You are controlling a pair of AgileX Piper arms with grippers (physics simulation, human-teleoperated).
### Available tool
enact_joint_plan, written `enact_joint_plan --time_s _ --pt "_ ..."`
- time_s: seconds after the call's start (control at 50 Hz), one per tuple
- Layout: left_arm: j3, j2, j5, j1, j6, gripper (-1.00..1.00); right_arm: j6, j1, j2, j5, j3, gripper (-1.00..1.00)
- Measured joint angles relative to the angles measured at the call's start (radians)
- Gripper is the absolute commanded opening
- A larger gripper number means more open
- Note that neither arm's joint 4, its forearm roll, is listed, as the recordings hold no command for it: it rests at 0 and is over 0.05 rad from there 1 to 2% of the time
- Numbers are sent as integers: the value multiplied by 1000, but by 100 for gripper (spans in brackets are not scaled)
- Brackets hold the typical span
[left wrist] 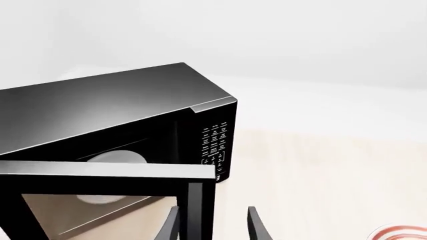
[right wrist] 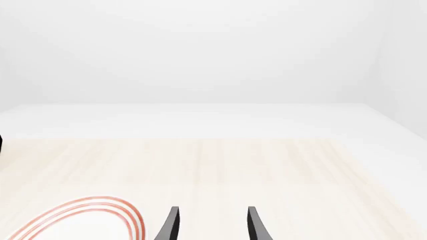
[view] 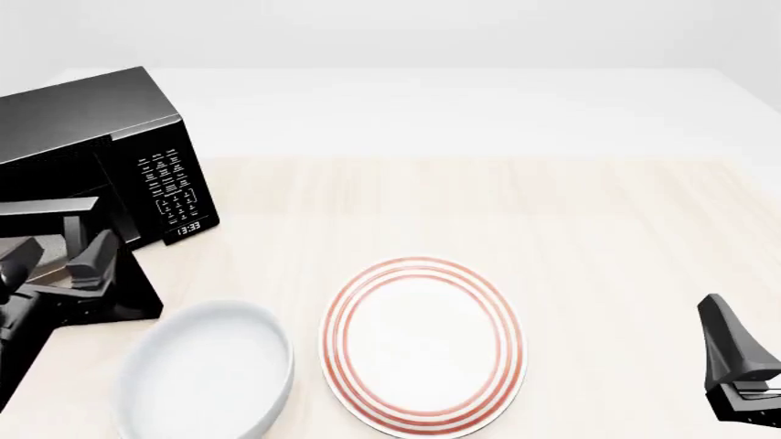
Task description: Open the microwave.
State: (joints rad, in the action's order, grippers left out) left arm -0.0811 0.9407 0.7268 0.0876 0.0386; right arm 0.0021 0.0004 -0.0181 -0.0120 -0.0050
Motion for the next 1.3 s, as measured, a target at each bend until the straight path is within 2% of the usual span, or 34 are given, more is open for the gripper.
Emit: enact_joint_plan --time_s 0.42,0.72,0.98,1.3 --pt "-33 -342 -314 8 -9 100 0 0 0 0 0 100" --pt "-127 -522 -544 5 -20 100 0 0 0 0 0 100" --pt "-202 -597 -664 0 -45 100 0 0 0 0 0 100" --pt "-284 -576 -708 -15 -76 100 0 0 0 0 0 100"
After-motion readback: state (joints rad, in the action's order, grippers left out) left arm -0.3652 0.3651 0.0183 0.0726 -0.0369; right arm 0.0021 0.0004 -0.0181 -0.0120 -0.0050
